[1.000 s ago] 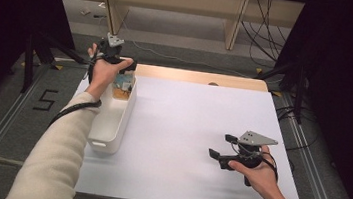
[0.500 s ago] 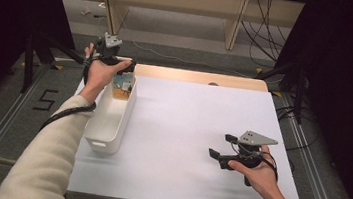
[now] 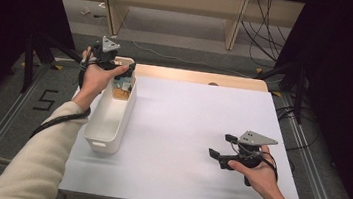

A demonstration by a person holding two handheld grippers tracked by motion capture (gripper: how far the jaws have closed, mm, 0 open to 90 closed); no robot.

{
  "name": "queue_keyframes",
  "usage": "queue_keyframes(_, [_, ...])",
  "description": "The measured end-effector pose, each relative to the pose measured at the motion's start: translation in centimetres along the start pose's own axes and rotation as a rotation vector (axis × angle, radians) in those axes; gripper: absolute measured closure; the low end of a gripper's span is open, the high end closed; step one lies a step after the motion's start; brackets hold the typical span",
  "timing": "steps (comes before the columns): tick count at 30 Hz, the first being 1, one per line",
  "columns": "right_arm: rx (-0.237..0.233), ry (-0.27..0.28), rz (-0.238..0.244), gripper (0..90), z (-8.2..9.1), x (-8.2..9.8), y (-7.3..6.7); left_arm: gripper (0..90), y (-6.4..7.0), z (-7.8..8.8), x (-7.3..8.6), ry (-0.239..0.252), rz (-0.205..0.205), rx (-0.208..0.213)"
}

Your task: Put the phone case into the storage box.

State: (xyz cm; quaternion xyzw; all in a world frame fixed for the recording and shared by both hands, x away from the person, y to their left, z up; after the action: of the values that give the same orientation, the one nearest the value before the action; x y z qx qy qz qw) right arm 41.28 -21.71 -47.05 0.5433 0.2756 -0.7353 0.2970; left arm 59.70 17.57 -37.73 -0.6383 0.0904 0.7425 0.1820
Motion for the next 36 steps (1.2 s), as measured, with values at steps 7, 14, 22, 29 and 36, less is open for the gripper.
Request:
queue_keyframes(7, [0.002,0.002,0.001,15.2,0.0,0.0,0.0,1.3,0.8,1.1,-0.1,0.017,-0.006,0.024])
queue_keyframes(14, [0.001,0.001,0.002,15.2,0.0,0.0,0.0,1.3,1.5,2.1,-0.2,0.027,-0.005,0.048])
queue_keyframes(22, [0.001,0.002,0.002,15.2,0.0,-0.1,0.0,1.3,2.2,3.0,0.0,0.035,0.005,0.069])
queue_keyframes(29, [0.002,0.003,0.002,15.2,0.1,-0.1,0.0,1.4,2.5,3.9,0.3,0.040,0.017,0.074])
queue_keyframes(36, [0.002,0.003,0.003,15.2,0.0,-0.1,0.0,1.5,2.9,4.8,0.5,0.044,0.018,0.090])
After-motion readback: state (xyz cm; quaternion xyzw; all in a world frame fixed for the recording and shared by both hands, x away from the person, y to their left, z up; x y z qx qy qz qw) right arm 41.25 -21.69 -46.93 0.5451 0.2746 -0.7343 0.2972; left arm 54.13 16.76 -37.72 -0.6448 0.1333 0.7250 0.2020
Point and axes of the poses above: each handheld gripper's, and its own axes: z roughly backward along the jaws, x roughly out of its underside, y roughly to its right, the point moved 6 cm from there along -z, roughly forward along the jaws, and after that the axes turned 14 degrees about y, right-handed, at the moved point
